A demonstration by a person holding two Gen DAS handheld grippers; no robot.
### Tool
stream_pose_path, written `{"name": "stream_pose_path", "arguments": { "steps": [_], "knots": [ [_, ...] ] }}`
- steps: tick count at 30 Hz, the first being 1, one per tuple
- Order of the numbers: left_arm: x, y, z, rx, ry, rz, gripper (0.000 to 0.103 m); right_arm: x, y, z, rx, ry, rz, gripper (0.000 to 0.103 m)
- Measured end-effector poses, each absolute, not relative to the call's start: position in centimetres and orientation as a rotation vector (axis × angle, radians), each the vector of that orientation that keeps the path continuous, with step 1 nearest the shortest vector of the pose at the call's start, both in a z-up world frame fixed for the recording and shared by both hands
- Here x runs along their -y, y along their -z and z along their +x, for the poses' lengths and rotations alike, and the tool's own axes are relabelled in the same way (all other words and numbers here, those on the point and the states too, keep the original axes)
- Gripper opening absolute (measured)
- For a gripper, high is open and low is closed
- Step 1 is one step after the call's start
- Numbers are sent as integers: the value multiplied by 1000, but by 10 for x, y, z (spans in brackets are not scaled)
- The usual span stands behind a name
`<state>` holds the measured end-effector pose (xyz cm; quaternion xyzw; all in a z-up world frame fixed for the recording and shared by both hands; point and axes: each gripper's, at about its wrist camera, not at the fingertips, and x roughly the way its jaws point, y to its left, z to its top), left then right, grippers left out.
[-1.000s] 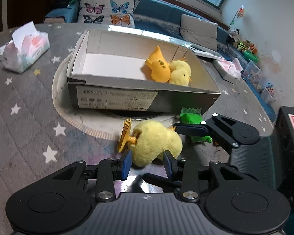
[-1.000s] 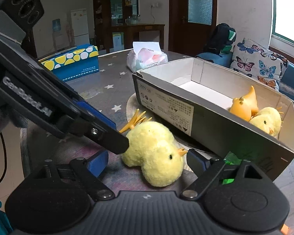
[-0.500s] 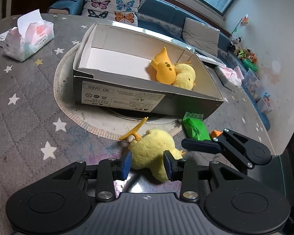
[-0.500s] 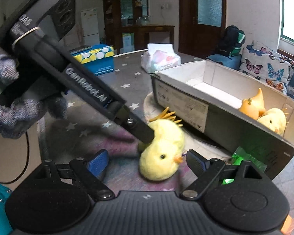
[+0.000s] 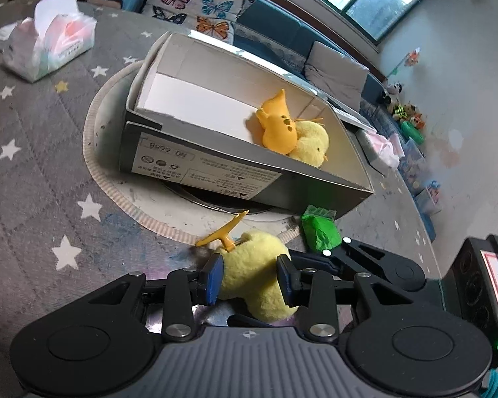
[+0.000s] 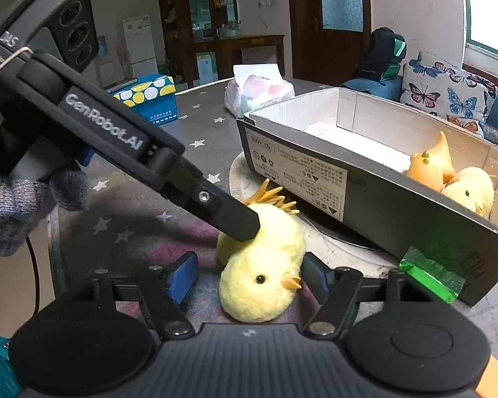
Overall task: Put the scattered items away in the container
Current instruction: 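Close the left gripper around the second chick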
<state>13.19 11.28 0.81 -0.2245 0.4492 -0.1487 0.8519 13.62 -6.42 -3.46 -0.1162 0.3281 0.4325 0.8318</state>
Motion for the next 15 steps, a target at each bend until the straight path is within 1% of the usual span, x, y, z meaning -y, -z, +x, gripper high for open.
{"name": "stream_pose_path", "arguments": {
  "steps": [7,15],
  "knots": [
    [-122,-3,136,-940,297,-557,40,66,39,138,-714,-911,-231,61],
    [-122,-3,137,-913,278,-560,43,67,40,137,-717,-912,-223,59]
  ]
}}
